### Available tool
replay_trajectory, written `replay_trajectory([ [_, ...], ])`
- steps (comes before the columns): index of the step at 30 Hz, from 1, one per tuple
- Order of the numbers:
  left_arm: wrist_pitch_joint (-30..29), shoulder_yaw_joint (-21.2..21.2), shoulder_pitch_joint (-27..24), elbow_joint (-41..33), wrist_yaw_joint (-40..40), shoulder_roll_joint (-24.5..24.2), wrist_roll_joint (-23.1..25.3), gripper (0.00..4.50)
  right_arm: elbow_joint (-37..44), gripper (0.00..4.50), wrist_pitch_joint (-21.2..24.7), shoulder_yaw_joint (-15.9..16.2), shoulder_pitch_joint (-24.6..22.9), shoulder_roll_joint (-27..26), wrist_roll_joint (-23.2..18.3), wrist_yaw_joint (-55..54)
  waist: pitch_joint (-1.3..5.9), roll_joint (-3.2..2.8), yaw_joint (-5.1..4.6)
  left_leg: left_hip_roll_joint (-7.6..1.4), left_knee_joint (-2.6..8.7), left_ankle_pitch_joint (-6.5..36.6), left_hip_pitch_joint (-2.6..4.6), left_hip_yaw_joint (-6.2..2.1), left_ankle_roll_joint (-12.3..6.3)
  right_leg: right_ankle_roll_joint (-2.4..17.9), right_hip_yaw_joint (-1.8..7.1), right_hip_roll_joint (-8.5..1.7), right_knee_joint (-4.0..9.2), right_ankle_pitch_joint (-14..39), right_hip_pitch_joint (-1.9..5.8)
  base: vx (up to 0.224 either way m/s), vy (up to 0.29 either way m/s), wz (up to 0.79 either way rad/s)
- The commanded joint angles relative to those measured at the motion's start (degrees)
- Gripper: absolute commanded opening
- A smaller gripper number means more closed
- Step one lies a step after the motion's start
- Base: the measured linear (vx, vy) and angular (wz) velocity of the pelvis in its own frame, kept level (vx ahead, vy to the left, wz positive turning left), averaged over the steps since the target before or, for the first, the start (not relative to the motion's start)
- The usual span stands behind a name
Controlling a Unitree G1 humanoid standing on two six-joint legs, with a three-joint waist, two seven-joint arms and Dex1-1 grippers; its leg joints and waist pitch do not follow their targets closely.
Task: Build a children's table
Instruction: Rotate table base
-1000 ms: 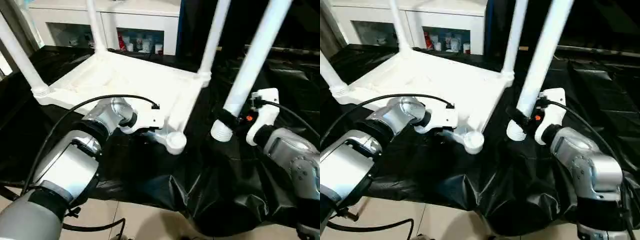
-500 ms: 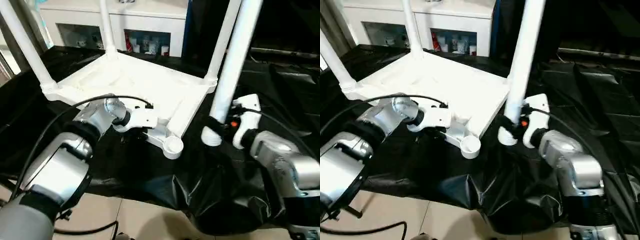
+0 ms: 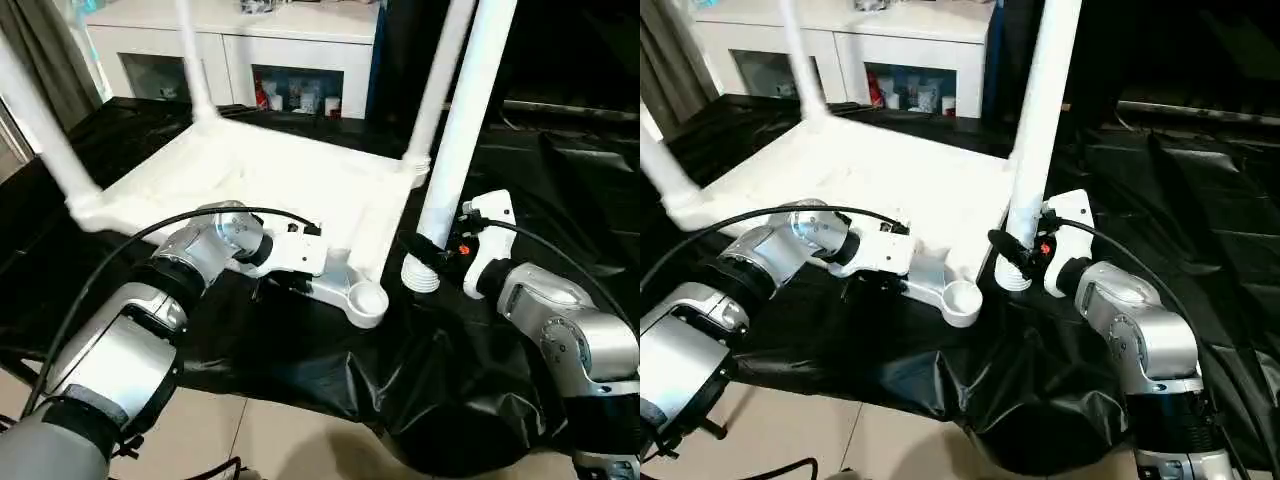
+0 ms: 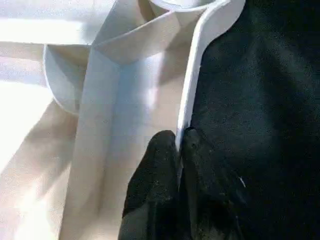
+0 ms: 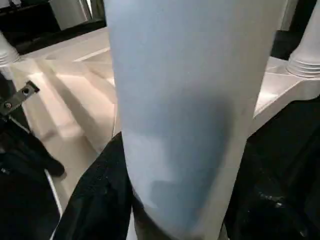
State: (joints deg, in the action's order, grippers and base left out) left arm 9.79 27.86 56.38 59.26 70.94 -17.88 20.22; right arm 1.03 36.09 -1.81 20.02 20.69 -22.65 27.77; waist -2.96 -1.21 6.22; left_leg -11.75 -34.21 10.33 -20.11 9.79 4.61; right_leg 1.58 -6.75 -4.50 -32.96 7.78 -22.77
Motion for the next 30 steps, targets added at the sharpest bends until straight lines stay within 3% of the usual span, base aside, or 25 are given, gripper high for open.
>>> replay_trajectory([
  [1, -5.68, -0.67, -3.26, 1.89, 0.63, 1.63, -1.81, 0.07, -0.05, 1.93, -0.38, -1.16, 0.04, -0.18, -0.41, 0.08, 3.86, 0.74, 0.21, -0.72, 3.92, 12.25, 0.16, -0.31, -2.28, 4.14, 2.44, -4.41, 5.32, 28.83, 3.02, 0.000, 0.000, 0.00],
  [3, -10.96, -2.69, -4.10, 0.20, -1.78, 2.92, -3.32, 0.04, 0.14, 1.93, 0.52, -2.47, 0.14, -1.00, -1.64, -0.41, 3.96, 0.76, 0.21, -0.75, 3.88, 12.08, 0.18, -0.26, -2.64, 4.91, 2.49, -4.38, 5.19, 27.78, 2.99, 0.000, 0.000, 0.00],
  [5, -12.22, -3.13, -4.47, -0.42, -2.81, 3.24, -3.54, 0.01, 0.20, 1.93, 0.81, -2.84, 0.15, -1.22, -2.00, -0.59, 3.97, 0.66, 0.28, -0.85, 3.92, 12.27, 0.23, -0.33, -2.85, 5.16, 2.43, -4.40, 5.22, 27.92, 2.91, 0.000, 0.000, 0.00],
  [9, -14.51, -4.92, -7.52, -5.48, -8.94, 4.32, -3.62, 0.01, 0.52, 1.93, 1.86, -3.38, -0.23, -1.74, -2.63, -1.41, 3.90, 0.86, 0.00, -0.65, 3.82, 13.16, 0.28, -0.31, -2.71, 3.57, 2.09, -4.32, 5.69, 30.83, 2.86, 0.000, 0.000, 0.00],
  [13, -16.09, -5.29, -9.22, -8.25, -11.15, 4.39, -3.24, 0.01, 0.65, 1.93, 2.22, -3.93, -0.54, -2.58, -2.96, -2.20, 3.75, 0.90, -0.65, -0.20, 3.68, 13.64, 0.21, -0.24, -2.76, 1.00, 1.59, -4.04, 6.52, 34.40, 2.51, 0.000, 0.000, 0.00],
  [14, -19.31, -5.43, -10.79, -11.29, -12.90, 4.35, -2.48, 0.00, 0.80, 1.93, 3.01, -4.73, -0.73, -3.57, -3.38, -3.40, 3.85, 0.91, -0.90, -0.24, 3.67, 13.91, 0.23, -0.31, -2.65, 0.71, 1.52, -4.06, 6.52, 34.50, 2.55, 0.000, 0.000, 0.00],
  [15, -20.39, -5.49, -11.66, -13.06, -13.43, 4.34, -2.44, 0.00, 0.90, 1.93, 3.40, -4.99, -0.82, -3.95, -3.57, -4.02, 3.74, 1.01, -1.19, -0.39, 3.84, 13.94, -0.02, -0.43, -2.56, 0.81, 1.48, -4.02, 6.44, 34.28, 2.57, 0.000, 0.000, 0.00],
  [20, -26.27, -6.26, -14.52, -19.24, -15.84, 4.59, -2.23, 0.00, 1.03, 1.93, 4.40, -5.32, -1.20, -5.06, -3.81, -5.71, 3.75, 0.94, -1.55, -0.25, 3.73, 14.54, 0.24, -0.34, -2.53, 0.26, 1.39, -3.98, 6.75, 35.26, 2.23, 0.000, 0.000, 0.00],
  [21, -30.43, -7.24, -15.77, -22.27, -18.52, 5.09, -2.14, 0.00, 0.70, 1.93, 4.34, -5.59, -1.32, -5.94, -3.61, -6.89, 3.74, 0.92, -1.75, -0.27, 3.75, 14.80, 0.14, -0.40, -2.42, 0.28, 1.31, -3.99, 6.64, 35.19, 2.32, 0.000, 0.000, 0.00],
  [23, -33.16, -7.97, -16.64, -24.65, -20.21, 5.45, -2.36, 0.00, 0.52, 1.93, 4.28, -5.80, -1.38, -6.61, -3.29, -7.70, 3.72, 0.82, -2.17, -0.21, 3.72, 15.19, 0.22, -0.40, -2.38, 0.04, 1.12, -3.92, 6.83, 35.63, 2.22, 0.000, 0.000, 0.00],
  [30, -38.15, -9.43, -18.10, -29.27, -24.58, 5.85, -1.63, 0.00, -0.04, 1.93, 3.95, -6.09, -1.55, -7.84, -1.95, -10.27, 3.85, 0.93, -3.76, -0.08, 3.91, 13.61, -0.48, -0.48, -3.41, 0.23, 1.14, -3.70, 6.77, 32.87, 2.59, 0.000, 0.000, 0.00],
])
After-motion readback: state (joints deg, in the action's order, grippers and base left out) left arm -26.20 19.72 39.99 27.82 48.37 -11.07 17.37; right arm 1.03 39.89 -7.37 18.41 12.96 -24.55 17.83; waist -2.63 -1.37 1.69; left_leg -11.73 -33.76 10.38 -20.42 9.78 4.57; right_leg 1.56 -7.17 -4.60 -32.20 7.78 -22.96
